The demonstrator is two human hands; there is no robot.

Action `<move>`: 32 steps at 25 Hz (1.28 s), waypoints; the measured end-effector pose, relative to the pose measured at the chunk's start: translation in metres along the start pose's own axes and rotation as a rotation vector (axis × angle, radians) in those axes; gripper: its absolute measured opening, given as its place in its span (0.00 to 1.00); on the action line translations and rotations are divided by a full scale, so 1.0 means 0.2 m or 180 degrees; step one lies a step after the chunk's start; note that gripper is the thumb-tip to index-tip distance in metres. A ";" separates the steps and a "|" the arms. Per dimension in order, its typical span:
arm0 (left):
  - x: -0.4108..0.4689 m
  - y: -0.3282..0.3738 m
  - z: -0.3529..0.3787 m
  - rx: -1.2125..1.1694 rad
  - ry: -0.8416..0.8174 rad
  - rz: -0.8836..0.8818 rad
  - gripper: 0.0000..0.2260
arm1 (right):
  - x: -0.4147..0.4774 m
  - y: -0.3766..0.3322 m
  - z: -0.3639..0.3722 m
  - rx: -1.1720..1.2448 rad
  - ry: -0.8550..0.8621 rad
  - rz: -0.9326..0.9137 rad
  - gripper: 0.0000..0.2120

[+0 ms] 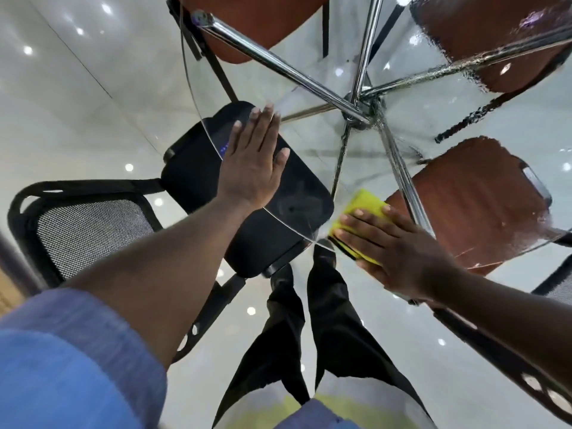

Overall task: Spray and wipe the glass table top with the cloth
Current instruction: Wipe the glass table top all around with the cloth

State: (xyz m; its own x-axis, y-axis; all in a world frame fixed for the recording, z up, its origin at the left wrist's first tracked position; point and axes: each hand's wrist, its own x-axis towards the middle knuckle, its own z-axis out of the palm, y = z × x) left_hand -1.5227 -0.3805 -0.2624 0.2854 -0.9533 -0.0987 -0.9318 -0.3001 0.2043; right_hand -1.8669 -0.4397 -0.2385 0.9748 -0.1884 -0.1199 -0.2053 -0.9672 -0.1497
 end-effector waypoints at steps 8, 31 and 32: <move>0.00 -0.01 0.02 0.0120 0.0118 -0.0051 0.28 | 0.42 -0.07 -0.06 0.0068 0.0077 0.0752 0.29; 0.07 0.20 0.03 0.0128 0.0198 -0.0388 0.29 | 0.63 0.13 -0.10 0.0078 0.0487 0.1842 0.31; 0.08 0.21 0.02 0.0152 0.0150 -0.0369 0.29 | 0.50 0.04 -0.08 0.0092 0.0405 0.1828 0.31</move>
State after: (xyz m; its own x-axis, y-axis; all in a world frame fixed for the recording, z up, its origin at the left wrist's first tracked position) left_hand -1.5579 -0.4074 -0.2595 0.4009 -0.9132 -0.0727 -0.9013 -0.4074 0.1473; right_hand -1.7700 -0.4691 -0.2362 0.7091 -0.7015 -0.0714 -0.7042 -0.6993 -0.1226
